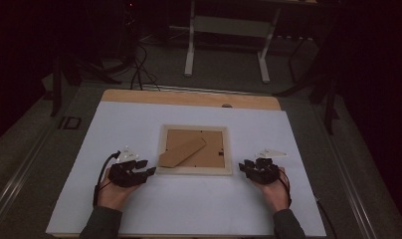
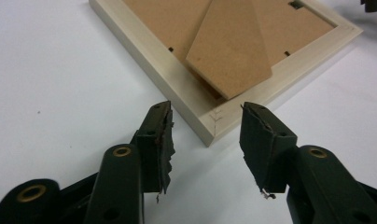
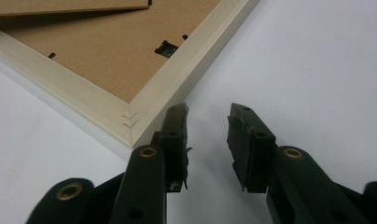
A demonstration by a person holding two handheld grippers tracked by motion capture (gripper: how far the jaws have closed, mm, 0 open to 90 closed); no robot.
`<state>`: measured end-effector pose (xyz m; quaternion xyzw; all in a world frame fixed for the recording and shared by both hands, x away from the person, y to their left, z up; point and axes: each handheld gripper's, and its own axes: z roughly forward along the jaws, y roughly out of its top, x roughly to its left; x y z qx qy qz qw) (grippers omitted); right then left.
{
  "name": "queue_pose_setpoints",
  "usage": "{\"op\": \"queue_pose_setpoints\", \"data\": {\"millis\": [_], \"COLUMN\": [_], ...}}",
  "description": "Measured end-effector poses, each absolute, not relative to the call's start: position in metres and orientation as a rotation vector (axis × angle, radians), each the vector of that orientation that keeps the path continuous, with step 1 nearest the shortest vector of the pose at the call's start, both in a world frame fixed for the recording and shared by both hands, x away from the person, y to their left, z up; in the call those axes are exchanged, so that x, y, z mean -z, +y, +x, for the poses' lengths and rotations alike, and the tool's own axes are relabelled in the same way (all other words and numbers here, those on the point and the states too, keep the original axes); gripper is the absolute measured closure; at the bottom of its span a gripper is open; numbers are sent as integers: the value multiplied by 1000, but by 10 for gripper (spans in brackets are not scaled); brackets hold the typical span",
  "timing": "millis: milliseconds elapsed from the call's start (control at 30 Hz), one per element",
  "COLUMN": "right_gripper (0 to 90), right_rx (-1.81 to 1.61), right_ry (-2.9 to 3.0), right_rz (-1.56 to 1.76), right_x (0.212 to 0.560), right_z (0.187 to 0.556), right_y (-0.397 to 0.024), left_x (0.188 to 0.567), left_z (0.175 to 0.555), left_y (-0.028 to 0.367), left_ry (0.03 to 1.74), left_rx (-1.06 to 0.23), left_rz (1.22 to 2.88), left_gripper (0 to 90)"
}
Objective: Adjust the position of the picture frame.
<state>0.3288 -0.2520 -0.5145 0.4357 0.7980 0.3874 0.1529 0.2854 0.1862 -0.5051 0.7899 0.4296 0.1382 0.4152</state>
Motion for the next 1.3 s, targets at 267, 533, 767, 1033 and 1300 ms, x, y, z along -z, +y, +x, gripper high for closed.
{"op": "queue_pose_setpoints", "data": {"millis": [267,533,767,1033,1300], "right_gripper": [644,644,644,643,644], "right_rx": [-1105,-1107,-1114,-1117,-1117], "right_ry": [2293,2302,2296,2294,2299], "right_rz": [1242,1245,1245,1249,1250], "right_x": [514,515,514,514,515], "right_z": [329,329,329,329,328], "right_y": [-251,-251,-252,-254,-254], "left_x": [502,500,497,496,494], "left_z": [284,284,284,285,285], "left_y": [187,187,188,188,187], "left_ry": [1068,1066,1061,1066,1063], "left_rx": [-357,-362,-363,-354,-349], "left_rz": [1963,1953,1936,1923,1912], "left_gripper": [479,440,411,406,394]}}
